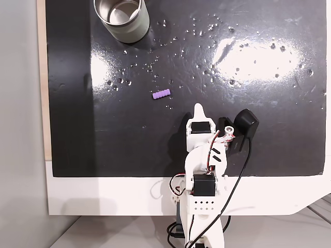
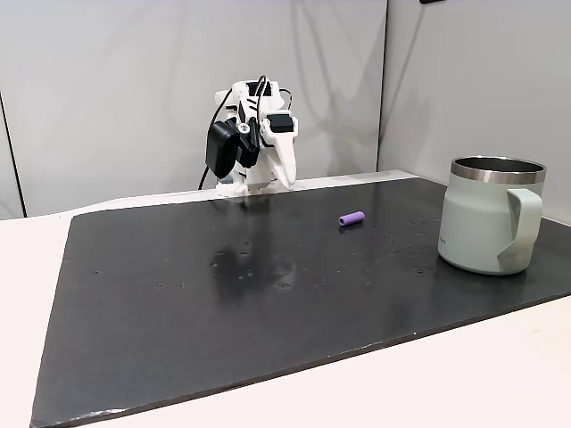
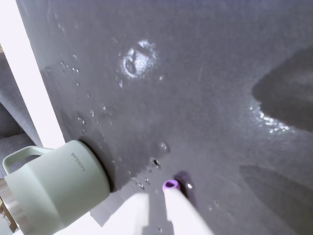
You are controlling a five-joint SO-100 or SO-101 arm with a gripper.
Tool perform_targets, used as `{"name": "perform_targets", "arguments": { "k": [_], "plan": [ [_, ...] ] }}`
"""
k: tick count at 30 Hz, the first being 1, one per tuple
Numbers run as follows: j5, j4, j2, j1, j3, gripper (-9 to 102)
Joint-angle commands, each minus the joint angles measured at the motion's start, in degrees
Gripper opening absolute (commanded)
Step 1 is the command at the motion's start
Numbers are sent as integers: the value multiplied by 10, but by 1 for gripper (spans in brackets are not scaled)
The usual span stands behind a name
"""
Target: Grasp a pengrip and put it in the cup.
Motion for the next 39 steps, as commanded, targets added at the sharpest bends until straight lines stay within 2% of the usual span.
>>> {"name": "perform_targets", "arguments": {
  "k": [1, 17, 23, 29, 39],
  "plan": [
    [24, -16, 5, -7, -4, 0],
    [24, -14, 5, -7, -6, 0],
    [3, 13, 5, -3, -41, 0],
    [-12, 36, -119, -11, -180, 0],
    [31, 106, -371, -83, -439, 0]
  ]
}}
